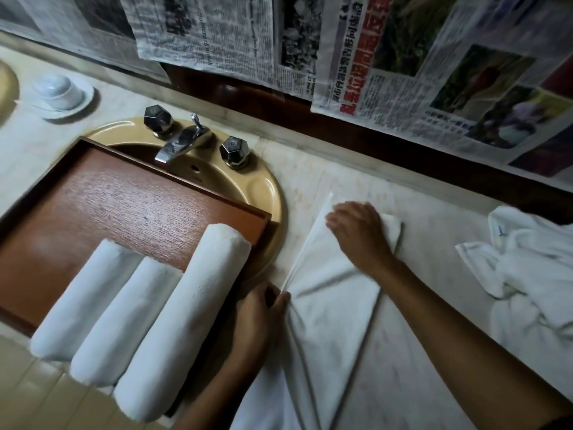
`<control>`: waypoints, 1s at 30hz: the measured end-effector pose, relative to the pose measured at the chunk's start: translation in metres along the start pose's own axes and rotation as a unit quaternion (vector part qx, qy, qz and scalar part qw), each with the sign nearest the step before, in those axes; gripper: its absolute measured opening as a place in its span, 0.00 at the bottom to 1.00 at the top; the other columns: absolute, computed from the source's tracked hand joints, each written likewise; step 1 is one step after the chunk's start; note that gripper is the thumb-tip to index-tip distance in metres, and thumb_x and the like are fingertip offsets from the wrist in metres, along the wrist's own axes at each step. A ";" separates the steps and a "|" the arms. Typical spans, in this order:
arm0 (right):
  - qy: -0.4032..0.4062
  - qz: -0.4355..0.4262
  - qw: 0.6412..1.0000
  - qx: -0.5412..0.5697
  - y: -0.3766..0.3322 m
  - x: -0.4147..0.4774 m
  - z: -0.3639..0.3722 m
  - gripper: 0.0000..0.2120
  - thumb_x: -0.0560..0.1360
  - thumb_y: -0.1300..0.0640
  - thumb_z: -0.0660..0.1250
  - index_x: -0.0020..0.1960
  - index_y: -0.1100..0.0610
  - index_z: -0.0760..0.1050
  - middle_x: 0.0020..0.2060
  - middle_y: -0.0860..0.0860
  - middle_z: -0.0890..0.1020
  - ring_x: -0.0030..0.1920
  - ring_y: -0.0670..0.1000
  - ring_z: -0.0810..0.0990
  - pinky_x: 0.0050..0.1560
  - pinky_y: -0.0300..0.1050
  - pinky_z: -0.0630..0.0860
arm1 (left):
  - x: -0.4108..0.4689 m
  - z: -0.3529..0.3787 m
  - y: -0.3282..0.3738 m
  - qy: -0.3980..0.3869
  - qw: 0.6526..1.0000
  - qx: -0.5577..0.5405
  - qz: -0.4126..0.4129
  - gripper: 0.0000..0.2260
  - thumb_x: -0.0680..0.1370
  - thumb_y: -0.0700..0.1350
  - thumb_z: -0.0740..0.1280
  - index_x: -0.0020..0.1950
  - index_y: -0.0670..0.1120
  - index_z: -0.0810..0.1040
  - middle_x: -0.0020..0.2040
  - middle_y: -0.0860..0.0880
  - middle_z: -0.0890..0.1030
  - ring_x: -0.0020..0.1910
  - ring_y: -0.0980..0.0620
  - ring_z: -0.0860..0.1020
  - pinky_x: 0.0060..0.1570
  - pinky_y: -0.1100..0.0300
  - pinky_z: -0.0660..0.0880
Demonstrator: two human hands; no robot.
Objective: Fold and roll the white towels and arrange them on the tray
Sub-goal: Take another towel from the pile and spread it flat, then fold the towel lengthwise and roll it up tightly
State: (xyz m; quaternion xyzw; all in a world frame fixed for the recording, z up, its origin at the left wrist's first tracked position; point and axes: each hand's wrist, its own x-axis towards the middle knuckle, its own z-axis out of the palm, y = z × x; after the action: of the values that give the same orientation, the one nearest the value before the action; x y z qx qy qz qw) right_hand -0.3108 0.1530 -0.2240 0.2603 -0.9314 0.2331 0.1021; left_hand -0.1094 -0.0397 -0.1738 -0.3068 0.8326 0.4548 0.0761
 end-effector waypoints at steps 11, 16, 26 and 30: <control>-0.193 -0.007 0.972 -0.130 0.010 -0.012 -0.004 0.29 0.83 0.36 0.44 0.82 0.41 0.56 0.82 0.43 0.56 0.83 0.52 0.51 0.79 0.63 0.48 | -0.030 -0.013 0.010 -0.232 0.923 -0.267 -0.151 0.08 0.79 0.47 0.70 0.46 0.43 0.79 0.40 0.42 0.81 0.41 0.44 0.79 0.44 0.51 0.75; -0.201 -0.012 0.971 -0.129 0.014 -0.009 -0.010 0.28 0.84 0.35 0.42 0.82 0.39 0.51 0.83 0.41 0.52 0.83 0.49 0.47 0.80 0.63 0.46 | -0.031 -0.015 -0.006 -0.058 0.994 -0.078 -0.041 0.11 0.79 0.53 0.72 0.40 0.49 0.77 0.34 0.52 0.82 0.32 0.57 0.77 0.33 0.63 0.70; -0.081 0.213 0.969 -0.093 0.042 0.008 -0.041 0.16 0.82 0.48 0.65 0.65 0.55 0.77 0.67 0.57 0.76 0.66 0.63 0.70 0.64 0.59 0.67 | -0.029 -0.001 -0.022 0.030 0.998 0.050 0.011 0.10 0.78 0.51 0.72 0.41 0.49 0.77 0.34 0.52 0.80 0.34 0.62 0.77 0.36 0.65 0.70; -0.119 0.254 0.959 -0.035 0.052 0.017 -0.054 0.11 0.81 0.47 0.68 0.52 0.54 0.72 0.51 0.53 0.80 0.58 0.61 0.75 0.60 0.56 0.66 | -0.027 -0.003 -0.021 0.018 0.999 0.045 -0.008 0.11 0.78 0.51 0.72 0.41 0.48 0.78 0.35 0.52 0.81 0.35 0.61 0.78 0.36 0.63 0.70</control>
State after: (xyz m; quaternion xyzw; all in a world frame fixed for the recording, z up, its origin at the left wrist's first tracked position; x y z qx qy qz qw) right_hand -0.3493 0.2108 -0.1917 0.0378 -0.9798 0.1863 -0.0629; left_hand -0.0748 -0.0381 -0.1760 -0.3182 0.8510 0.4103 0.0785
